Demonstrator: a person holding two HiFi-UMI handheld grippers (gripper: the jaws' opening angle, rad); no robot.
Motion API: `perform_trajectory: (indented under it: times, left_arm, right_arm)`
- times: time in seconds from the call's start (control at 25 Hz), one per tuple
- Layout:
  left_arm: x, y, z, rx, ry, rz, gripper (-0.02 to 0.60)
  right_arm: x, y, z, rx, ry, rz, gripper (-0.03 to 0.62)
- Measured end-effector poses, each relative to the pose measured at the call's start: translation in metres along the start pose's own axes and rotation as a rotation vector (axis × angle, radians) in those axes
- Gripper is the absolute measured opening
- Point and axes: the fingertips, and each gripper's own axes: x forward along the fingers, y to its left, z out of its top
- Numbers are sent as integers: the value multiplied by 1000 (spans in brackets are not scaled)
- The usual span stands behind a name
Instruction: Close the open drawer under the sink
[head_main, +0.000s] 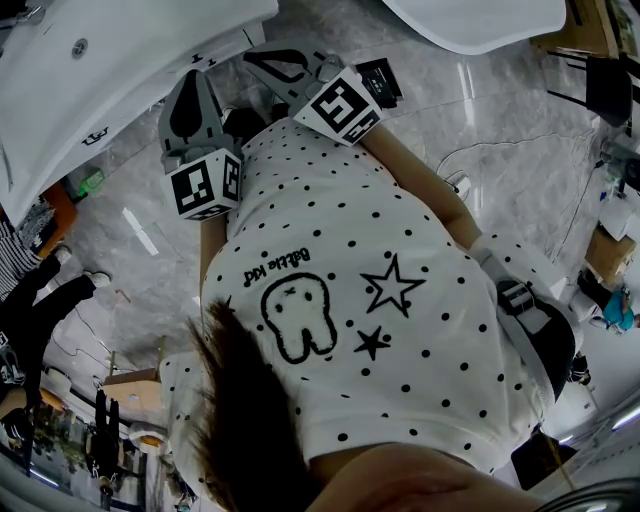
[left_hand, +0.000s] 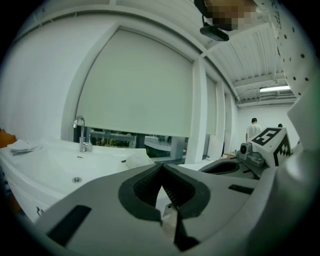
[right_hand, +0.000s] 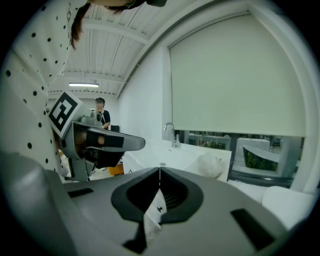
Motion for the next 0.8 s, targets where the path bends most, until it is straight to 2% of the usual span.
perform_trajectory:
  times: [0.8]
  left_arm:
    - [0,-4,-1,-3,-2,0,5]
  right_arm:
    - [-3,1,-3,-19,14,8,14]
